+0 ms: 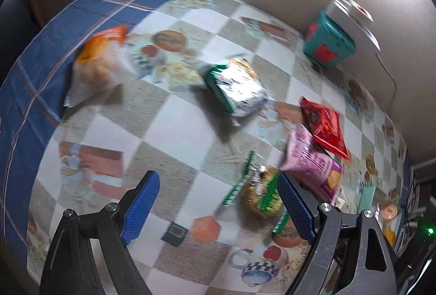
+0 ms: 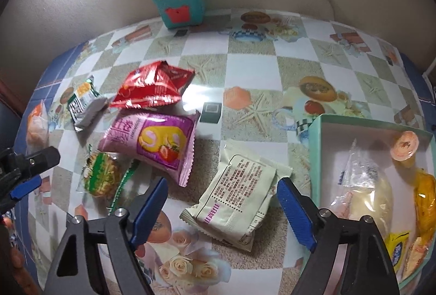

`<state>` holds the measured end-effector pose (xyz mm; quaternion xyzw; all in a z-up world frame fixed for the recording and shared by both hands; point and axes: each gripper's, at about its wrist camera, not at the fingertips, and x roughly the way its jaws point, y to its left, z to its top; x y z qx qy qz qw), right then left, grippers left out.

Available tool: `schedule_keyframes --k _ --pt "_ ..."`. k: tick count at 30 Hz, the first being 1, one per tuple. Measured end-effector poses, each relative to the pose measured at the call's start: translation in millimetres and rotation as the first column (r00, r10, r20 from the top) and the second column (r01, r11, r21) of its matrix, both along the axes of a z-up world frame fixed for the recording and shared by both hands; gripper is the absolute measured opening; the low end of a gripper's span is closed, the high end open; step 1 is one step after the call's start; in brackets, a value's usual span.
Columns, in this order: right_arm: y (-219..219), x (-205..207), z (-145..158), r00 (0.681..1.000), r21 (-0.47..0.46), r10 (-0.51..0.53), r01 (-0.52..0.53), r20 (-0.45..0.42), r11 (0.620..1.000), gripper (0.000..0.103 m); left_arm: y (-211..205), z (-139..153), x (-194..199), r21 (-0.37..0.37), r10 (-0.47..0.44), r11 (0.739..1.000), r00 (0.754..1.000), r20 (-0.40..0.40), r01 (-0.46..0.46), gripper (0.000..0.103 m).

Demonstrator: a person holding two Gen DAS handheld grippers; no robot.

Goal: Organize snacks
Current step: 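Move both tools back over the remaining snacks on the tablecloth, then grasp the green-wrapped biscuit with the left tool while the right tool grasps the white bread pack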

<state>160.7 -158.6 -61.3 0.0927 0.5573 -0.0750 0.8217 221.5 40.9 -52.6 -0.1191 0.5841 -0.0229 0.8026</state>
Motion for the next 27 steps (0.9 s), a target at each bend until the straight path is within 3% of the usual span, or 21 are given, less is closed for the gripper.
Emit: schedule_keyframes --k 8,20,27 --pt "-2 0 -14 1.000 -0.025 -0.020 0.019 -0.017 0.999 0.081 -41 -16 6 0.006 -0.134 0.991 0.991 -0.025 0.135 0.088" --pt "-19 -4 -19 0.998 0.033 -0.051 0.052 -0.037 0.998 0.074 -73 -31 8 0.090 -0.212 0.972 0.976 -0.051 0.216 0.087" --pt "-23 -11 -18 0.998 0.048 -0.046 0.049 -0.047 0.998 0.072 -76 -37 11 0.084 -0.203 0.975 0.978 -0.055 0.207 0.071"
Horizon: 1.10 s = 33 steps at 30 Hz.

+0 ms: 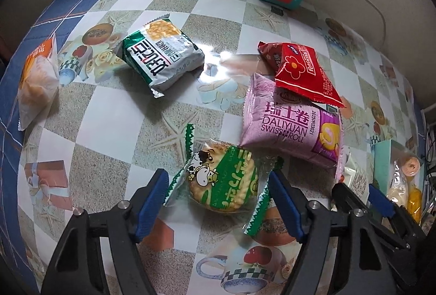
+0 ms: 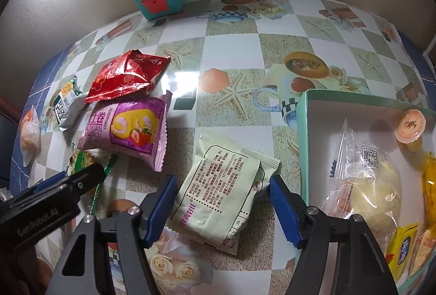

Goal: Organize snacks
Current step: 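Grasp the green-wrapped biscuit with the left tool while the right tool grasps the white bread pack, then carry the biscuit and bread pack into the tray and open both tools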

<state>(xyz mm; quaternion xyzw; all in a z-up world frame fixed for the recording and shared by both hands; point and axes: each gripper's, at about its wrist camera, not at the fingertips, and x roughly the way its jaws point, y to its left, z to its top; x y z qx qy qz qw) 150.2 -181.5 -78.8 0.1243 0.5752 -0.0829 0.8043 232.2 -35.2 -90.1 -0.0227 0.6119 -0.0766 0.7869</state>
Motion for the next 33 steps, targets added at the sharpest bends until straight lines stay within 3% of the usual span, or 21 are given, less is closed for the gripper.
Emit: schedule_keyframes --k 8,15,22,33 --pt "-5 -18 4 1.000 0.065 -0.015 0.016 -0.024 0.998 0.068 18 -2 -8 -0.053 0.016 0.998 1.000 0.008 -0.016 0.062" --pt "-5 -38 9 0.999 0.085 -0.018 0.022 -0.041 0.996 0.065 38 -1 -25 -0.052 0.039 0.998 0.999 -0.006 -0.039 0.058" --pt "1 -62 30 1.000 0.110 -0.018 0.019 -0.007 0.994 0.063 61 9 -39 -0.070 0.071 0.995 0.997 -0.003 -0.071 0.058" --pt "-7 -76 71 0.996 0.129 -0.043 0.033 0.081 0.991 0.063 78 75 -74 -0.098 0.088 0.992 0.989 0.117 -0.076 0.058"
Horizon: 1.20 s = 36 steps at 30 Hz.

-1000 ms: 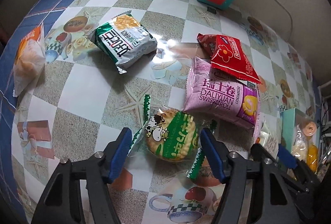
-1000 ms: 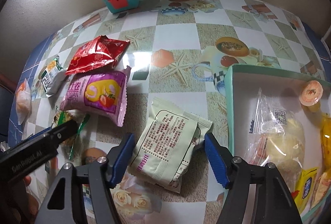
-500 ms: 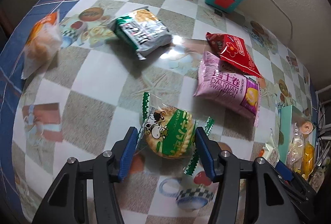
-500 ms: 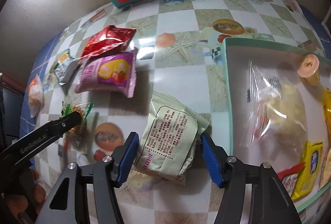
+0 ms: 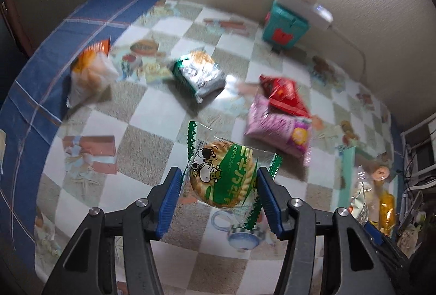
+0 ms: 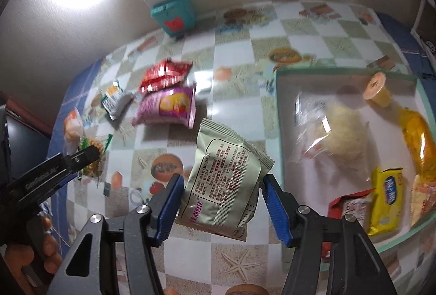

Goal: Organize snacks
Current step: 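Carry the biscuit and bread pack into the tray and open both tools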

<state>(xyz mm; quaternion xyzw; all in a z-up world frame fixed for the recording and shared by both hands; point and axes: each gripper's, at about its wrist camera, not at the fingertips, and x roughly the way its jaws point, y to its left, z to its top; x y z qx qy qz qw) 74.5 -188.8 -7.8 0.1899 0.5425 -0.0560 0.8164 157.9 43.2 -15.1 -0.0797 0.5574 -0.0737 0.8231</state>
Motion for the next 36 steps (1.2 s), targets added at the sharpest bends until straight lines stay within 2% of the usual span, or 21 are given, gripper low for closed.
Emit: schedule_keyframes --k 4,8,13,17,21,26,33,36 --pt "-27 -8 16 0.997 -0.018 -0.062 0.062 0.037 0.998 0.063 -28 30 2 -0.003 -0.028 1.000 0.998 0.062 0.029 0.058" --pt "-63 -20 22 0.987 -0.037 -0.156 0.158 0.038 0.987 0.063 -54 43 4 -0.034 -0.069 0.997 0.993 0.098 0.073 0.058" --pt "-119 -42 27 0.953 -0.051 -0.300 0.302 0.036 0.952 0.063 -96 58 -4 -0.033 -0.141 0.989 0.981 0.136 0.147 0.058" --pt "-155 -59 27 0.920 -0.069 -0.391 0.392 0.029 0.918 0.063 -134 60 -13 -0.044 -0.220 0.973 0.966 0.133 0.228 0.058" --pt "-181 -74 24 0.894 -0.061 -0.448 0.449 0.020 0.892 0.063 -179 57 -30 -0.017 -0.329 0.942 0.936 0.125 0.334 0.058" --pt "-200 -87 21 0.869 -0.061 -0.495 0.494 0.003 0.867 0.063 -219 45 -48 -0.028 -0.432 0.900 0.898 0.079 0.435 0.059" --pt "-201 -83 -1 0.875 -0.053 -0.479 0.477 -0.062 0.877 0.064 -267 5 -73 0.003 -0.542 0.840 0.840 -0.034 0.543 0.059" --pt "-200 -82 -4 0.877 -0.052 -0.476 0.473 -0.068 0.879 0.064 -275 -7 -78 0.022 -0.554 0.831 0.830 -0.065 0.556 0.059"
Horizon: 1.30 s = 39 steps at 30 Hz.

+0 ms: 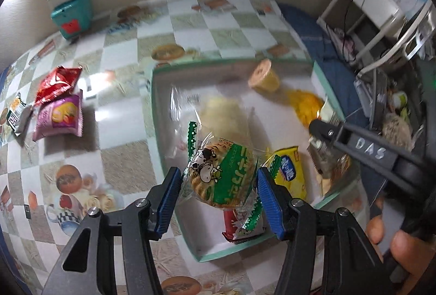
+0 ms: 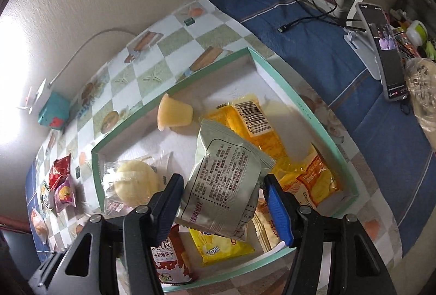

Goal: Organize snacks
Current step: 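Carry the biscuit and bread pack into the tray and open both tools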

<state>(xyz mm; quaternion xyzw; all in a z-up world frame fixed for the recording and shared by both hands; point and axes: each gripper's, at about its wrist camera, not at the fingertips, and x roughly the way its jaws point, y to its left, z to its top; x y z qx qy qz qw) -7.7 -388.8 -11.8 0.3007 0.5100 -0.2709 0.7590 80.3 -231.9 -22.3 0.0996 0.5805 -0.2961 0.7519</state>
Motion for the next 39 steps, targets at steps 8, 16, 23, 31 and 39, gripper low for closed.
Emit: schedule_keyframes --k 8,16,23,31,39 --pt "2 4 -8 1.000 0.010 0.009 -0.009 -0.021 1.000 0.066 -3 -14 0 0.038 0.004 0.999 0.999 -0.035 -0.003 0.063" --pt "-1 4 -11 0.999 0.025 0.000 0.000 -0.032 1.000 0.070 3 -1 6 0.012 0.025 1.000 0.999 -0.030 -0.025 0.066" --pt "1 4 -1 1.000 0.004 0.008 -0.008 -0.018 1.000 0.081 20 19 18 -0.014 0.076 0.997 0.997 0.007 -0.076 0.071" --pt "13 12 8 0.999 -0.048 0.054 -0.054 -0.001 0.997 0.103 64 27 45 -0.022 0.226 0.974 0.972 0.060 -0.225 0.090" --pt "30 23 11 0.994 -0.090 0.111 -0.111 -0.006 0.990 0.103 143 26 76 -0.038 0.452 0.892 0.887 0.091 -0.451 0.096"
